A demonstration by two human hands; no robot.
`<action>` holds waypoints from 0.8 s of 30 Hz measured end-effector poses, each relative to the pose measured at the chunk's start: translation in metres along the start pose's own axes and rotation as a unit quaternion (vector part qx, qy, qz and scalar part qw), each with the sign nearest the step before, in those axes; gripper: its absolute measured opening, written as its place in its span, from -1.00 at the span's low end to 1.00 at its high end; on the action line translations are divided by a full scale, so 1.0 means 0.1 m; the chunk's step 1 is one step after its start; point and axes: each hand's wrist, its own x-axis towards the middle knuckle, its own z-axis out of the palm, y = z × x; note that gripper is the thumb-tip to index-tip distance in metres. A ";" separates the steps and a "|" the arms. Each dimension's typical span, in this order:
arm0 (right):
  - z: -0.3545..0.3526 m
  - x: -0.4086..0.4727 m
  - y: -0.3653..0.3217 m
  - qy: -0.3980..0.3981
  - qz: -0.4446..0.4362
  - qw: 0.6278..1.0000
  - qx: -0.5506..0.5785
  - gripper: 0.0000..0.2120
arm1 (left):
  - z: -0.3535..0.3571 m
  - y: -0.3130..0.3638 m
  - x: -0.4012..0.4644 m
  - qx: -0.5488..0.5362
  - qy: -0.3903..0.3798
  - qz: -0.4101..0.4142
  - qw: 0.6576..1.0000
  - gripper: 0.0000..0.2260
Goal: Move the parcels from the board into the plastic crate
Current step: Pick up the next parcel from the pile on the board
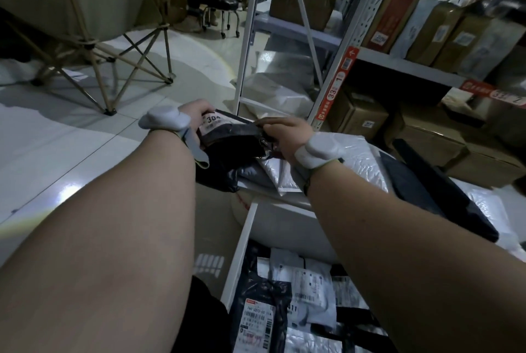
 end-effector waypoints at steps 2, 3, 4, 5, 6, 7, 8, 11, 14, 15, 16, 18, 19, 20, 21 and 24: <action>-0.10 -0.07 0.07 0.019 0.035 0.998 0.045 -0.81 | 0.16 0.09 -0.10 0.001 0.004 0.024 1.000 -0.80; -0.16 -0.11 0.11 0.023 0.050 0.996 0.074 -0.83 | 0.25 0.17 -0.20 -0.003 -0.002 0.023 1.000 -0.79; -0.22 -0.16 0.14 0.025 0.066 0.992 0.105 -0.87 | 0.32 0.22 -0.26 0.001 -0.026 0.021 0.999 -0.78; -0.29 -0.21 0.19 0.031 0.080 0.987 0.135 -0.90 | 0.40 0.25 -0.33 -0.005 -0.053 0.009 0.999 -0.73; -0.33 -0.24 0.22 0.032 0.096 0.983 0.153 -0.91 | 0.45 0.27 -0.34 -0.016 -0.078 -0.006 0.997 -0.66; -0.40 -0.26 0.28 0.036 0.112 0.979 0.166 -0.87 | 0.52 0.29 -0.42 -0.022 -0.095 -0.015 0.995 -0.62; -0.47 -0.30 0.33 0.037 0.128 0.976 0.175 -0.81 | 0.61 0.29 -0.49 -0.024 -0.109 -0.015 0.994 -0.64; -0.64 -0.40 0.48 0.020 0.165 0.960 0.227 -0.65 | 0.84 0.26 -0.67 -0.003 -0.138 -0.003 0.990 -0.78; -0.84 -0.65 0.61 0.011 0.178 0.911 0.373 -0.64 | 1.11 0.15 -0.84 0.031 -0.176 0.030 0.983 -0.89; -0.92 -0.70 0.69 0.018 0.172 0.904 0.391 -0.62 | 1.19 0.13 -0.92 0.048 -0.188 0.041 0.980 -0.94; -1.01 -0.80 0.77 0.023 0.173 0.897 0.406 -0.63 | 1.29 0.06 -0.96 0.080 -0.205 0.058 0.974 -0.85; -1.13 -0.89 0.95 0.061 0.194 0.892 0.403 -0.71 | 1.41 -0.04 -1.02 0.196 -0.237 0.110 0.945 -0.77; -1.23 -0.95 1.08 0.095 0.205 0.894 0.387 -0.78 | 1.49 -0.11 -1.06 0.258 -0.253 0.131 0.923 -0.82; -1.27 -0.98 1.15 0.115 0.216 0.896 0.372 -0.84 | 1.51 -0.18 -1.06 0.300 -0.263 0.139 0.907 -0.84; -1.34 -1.04 1.26 0.138 0.221 0.898 0.354 -0.85 | 1.57 -0.26 -1.08 0.333 -0.270 0.144 0.892 -0.83; -1.55 -1.23 1.53 0.182 0.231 0.894 0.338 -0.71 | 1.74 -0.58 -1.14 0.385 -0.283 0.131 0.868 -0.88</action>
